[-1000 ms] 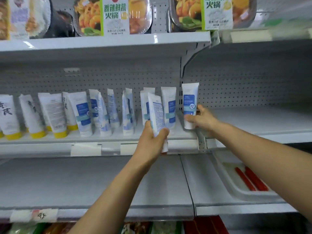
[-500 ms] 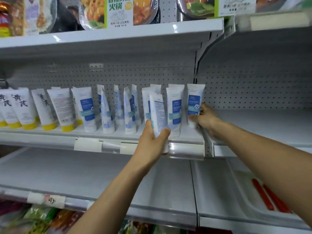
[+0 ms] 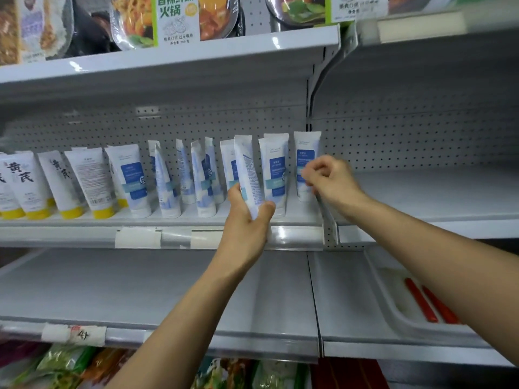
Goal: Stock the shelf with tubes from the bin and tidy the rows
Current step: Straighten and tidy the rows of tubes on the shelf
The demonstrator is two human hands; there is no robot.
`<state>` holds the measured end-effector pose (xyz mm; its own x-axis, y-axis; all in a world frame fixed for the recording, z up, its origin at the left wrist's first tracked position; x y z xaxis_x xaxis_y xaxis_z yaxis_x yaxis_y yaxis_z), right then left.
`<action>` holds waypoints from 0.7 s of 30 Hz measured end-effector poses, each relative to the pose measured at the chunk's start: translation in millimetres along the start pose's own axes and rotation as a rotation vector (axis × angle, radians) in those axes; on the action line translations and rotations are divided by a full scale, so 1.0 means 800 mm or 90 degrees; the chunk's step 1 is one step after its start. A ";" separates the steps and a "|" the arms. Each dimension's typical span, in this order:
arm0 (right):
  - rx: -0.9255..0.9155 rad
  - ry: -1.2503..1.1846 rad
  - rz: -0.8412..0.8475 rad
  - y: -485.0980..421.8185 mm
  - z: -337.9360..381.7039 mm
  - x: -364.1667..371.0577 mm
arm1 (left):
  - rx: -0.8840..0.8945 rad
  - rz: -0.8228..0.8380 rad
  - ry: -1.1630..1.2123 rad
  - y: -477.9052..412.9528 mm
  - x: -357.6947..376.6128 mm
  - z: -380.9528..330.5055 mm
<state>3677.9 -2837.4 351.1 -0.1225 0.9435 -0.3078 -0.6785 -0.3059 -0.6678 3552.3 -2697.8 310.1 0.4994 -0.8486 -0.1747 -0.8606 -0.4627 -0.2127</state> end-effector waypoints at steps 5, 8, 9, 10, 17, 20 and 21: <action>-0.038 -0.139 0.214 0.032 0.064 0.027 | 0.088 -0.009 -0.144 0.007 0.028 -0.017; -0.039 -0.156 0.179 0.030 0.074 0.025 | 0.114 -0.031 -0.172 0.007 0.041 -0.025; -0.036 -0.151 0.172 0.030 0.076 0.022 | 0.107 -0.027 -0.184 0.008 0.045 -0.025; -0.034 -0.141 0.167 0.029 0.076 0.019 | 0.100 -0.017 -0.201 0.009 0.047 -0.025; -0.011 -0.103 0.115 0.010 0.053 -0.018 | 0.101 -0.019 -0.227 0.015 0.027 -0.045; 0.013 -0.081 0.133 -0.001 0.032 -0.022 | 0.113 -0.062 -0.226 0.009 0.003 -0.060; 0.022 -0.071 0.143 -0.003 0.025 -0.020 | 0.116 -0.067 -0.232 0.006 -0.003 -0.064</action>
<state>3666.8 -2849.4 371.2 -0.3514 0.8608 -0.3681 -0.6490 -0.5073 -0.5669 3541.6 -2710.8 358.8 0.6142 -0.6378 -0.4648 -0.7878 -0.4607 -0.4089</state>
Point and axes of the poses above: each hand's wrist, its own y-axis away from the middle knuckle, its own x-axis out of the palm, z = x × y, the point moved 5 cm from there along -y, towards the middle knuckle, and after that the axes turned 15 degrees about -x, right-handed, at the moved point
